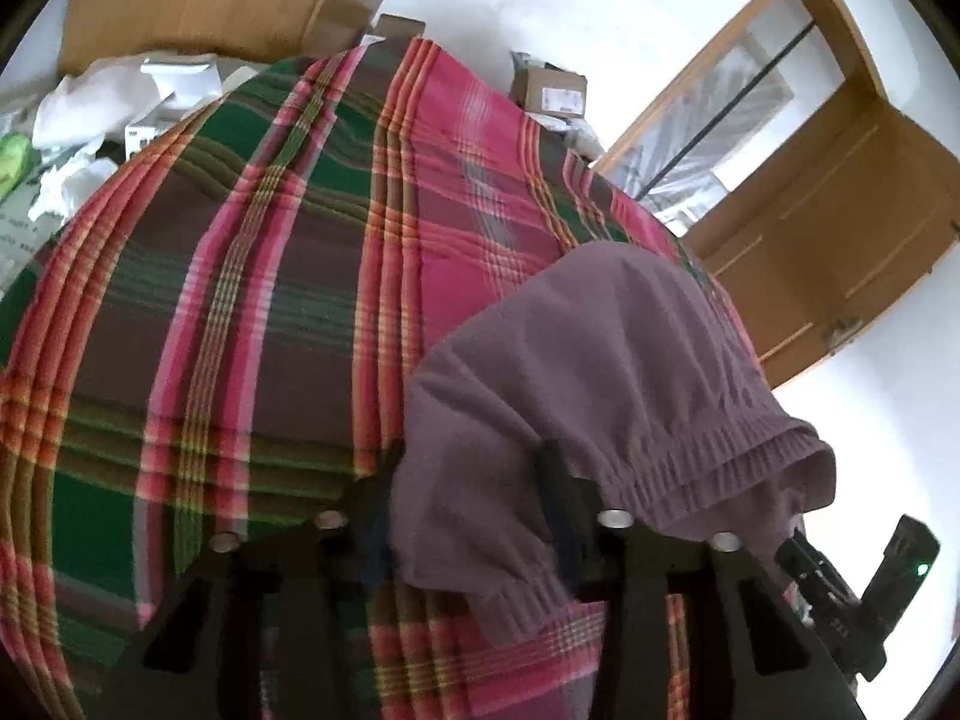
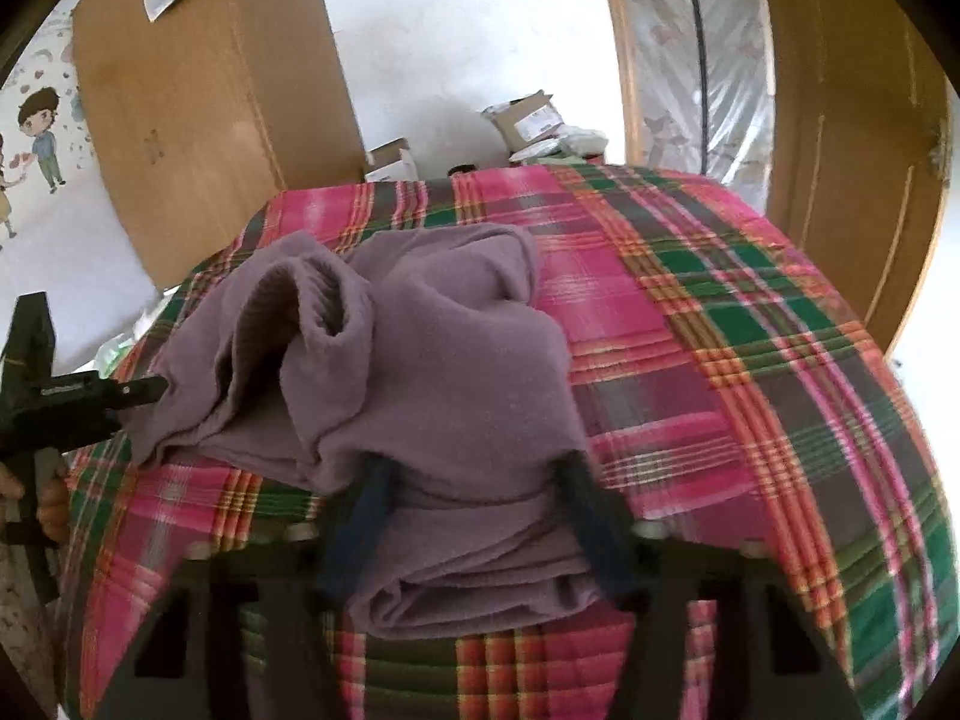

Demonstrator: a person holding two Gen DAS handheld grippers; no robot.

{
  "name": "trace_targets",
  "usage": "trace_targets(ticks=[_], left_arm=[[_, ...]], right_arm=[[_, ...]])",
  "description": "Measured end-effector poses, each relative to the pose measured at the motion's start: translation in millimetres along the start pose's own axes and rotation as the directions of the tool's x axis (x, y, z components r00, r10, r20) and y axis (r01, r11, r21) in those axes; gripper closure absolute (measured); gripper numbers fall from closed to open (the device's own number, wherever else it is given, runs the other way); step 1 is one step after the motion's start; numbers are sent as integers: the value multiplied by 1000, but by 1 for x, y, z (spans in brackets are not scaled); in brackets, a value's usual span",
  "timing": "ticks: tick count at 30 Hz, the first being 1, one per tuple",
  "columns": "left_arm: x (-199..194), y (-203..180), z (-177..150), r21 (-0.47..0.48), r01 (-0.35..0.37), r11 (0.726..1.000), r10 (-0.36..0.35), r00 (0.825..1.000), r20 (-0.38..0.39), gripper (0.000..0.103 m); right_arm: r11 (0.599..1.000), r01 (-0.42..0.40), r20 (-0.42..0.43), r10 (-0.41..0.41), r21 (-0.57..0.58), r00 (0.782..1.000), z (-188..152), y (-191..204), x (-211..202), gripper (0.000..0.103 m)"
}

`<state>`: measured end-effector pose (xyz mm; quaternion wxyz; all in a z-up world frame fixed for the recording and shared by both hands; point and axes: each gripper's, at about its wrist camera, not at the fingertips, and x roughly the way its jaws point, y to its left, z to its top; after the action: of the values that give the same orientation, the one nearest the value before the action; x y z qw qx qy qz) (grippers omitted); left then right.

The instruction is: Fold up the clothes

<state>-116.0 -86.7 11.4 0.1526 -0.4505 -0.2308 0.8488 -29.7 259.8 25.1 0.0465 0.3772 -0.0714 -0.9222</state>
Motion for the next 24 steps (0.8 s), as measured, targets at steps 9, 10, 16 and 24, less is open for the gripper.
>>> trace_targets(ticks=[9,10,16,24], left_arm=[[-23,-32,-16,45,53,998,-56,996,74,92],[-30,-36,-19,56,63,996,-67,994,82,92],[-59,-48,-37,85,125,989,-134,984,116,92],[-94,-54,-72,88,185,979,-195,971,135,92]], right_arm=[[999,-29,78,28,21,997,3,-6,-30,95],[999,-30,85,28,19,996,3,-7,-34,96],[999,-33,140,26,41,990,1,-15,-62,97],[997,-44,194,32,57,980,-9,-20,-102,97]])
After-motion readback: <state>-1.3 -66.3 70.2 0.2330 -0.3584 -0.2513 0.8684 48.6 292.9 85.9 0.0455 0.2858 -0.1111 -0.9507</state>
